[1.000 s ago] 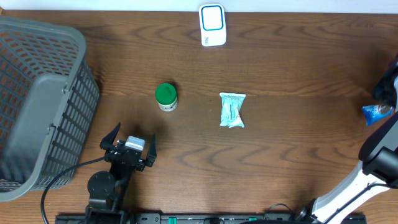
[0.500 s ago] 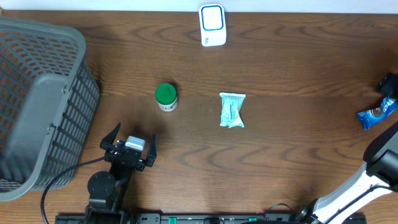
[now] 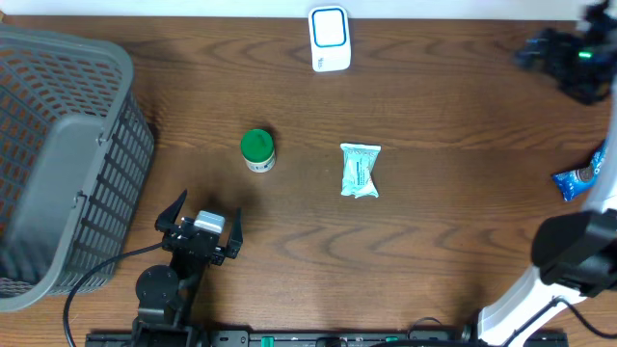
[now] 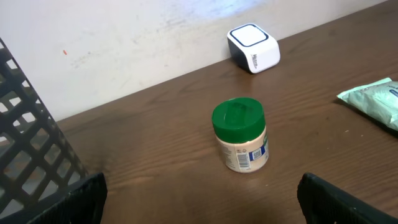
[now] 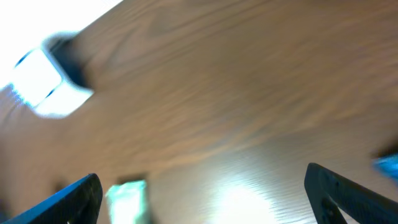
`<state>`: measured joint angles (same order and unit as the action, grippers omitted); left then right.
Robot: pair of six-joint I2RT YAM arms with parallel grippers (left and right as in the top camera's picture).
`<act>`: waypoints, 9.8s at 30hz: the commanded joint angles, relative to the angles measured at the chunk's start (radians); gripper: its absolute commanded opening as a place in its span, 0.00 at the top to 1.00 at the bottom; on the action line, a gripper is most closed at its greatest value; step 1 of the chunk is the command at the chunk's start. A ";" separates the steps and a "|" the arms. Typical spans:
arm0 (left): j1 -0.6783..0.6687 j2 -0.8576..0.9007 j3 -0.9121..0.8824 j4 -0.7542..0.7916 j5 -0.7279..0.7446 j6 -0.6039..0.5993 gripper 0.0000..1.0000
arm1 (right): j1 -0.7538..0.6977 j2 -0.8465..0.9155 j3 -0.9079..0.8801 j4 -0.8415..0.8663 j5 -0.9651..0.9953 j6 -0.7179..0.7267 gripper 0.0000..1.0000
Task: Scan the item barcode
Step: 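Move the right gripper over the light-green wipes pack, then grasp the wipes pack with the right gripper and lift it, then carry the wipes pack to the scanner and hold it there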
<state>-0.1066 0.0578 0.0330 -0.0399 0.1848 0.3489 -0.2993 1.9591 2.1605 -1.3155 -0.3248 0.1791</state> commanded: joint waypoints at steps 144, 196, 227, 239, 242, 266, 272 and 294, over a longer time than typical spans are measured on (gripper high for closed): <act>0.001 -0.002 -0.029 -0.011 0.010 0.016 0.02 | 0.715 -0.264 -0.259 -0.383 -0.730 -1.269 0.99; 0.001 -0.002 -0.029 -0.011 0.010 0.016 0.02 | 0.789 0.525 -0.257 1.550 0.989 -0.939 0.99; 0.001 -0.002 -0.029 -0.011 0.010 0.016 0.02 | 0.735 0.559 -0.257 1.585 0.906 -1.086 0.99; 0.001 -0.002 -0.029 -0.011 0.010 0.016 0.02 | 0.731 0.558 -0.196 1.196 0.767 -0.737 0.99; 0.001 -0.002 -0.029 -0.011 0.010 0.016 0.02 | 0.731 0.558 -0.182 1.191 0.768 -0.726 0.99; 0.001 -0.002 -0.029 -0.011 0.010 0.016 0.02 | 0.733 0.578 -0.059 1.390 0.899 -1.527 0.99; 0.001 -0.002 -0.029 -0.011 0.010 0.016 0.02 | 0.734 0.596 -0.060 1.389 0.894 -1.568 0.99; 0.001 -0.002 -0.029 -0.011 0.010 0.016 0.02 | 0.725 0.480 -0.062 1.211 1.036 -1.488 0.99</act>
<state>-0.1066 0.0578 0.0330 -0.0399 0.1848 0.3489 0.4332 2.5618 2.0850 -0.0410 0.6323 -1.4128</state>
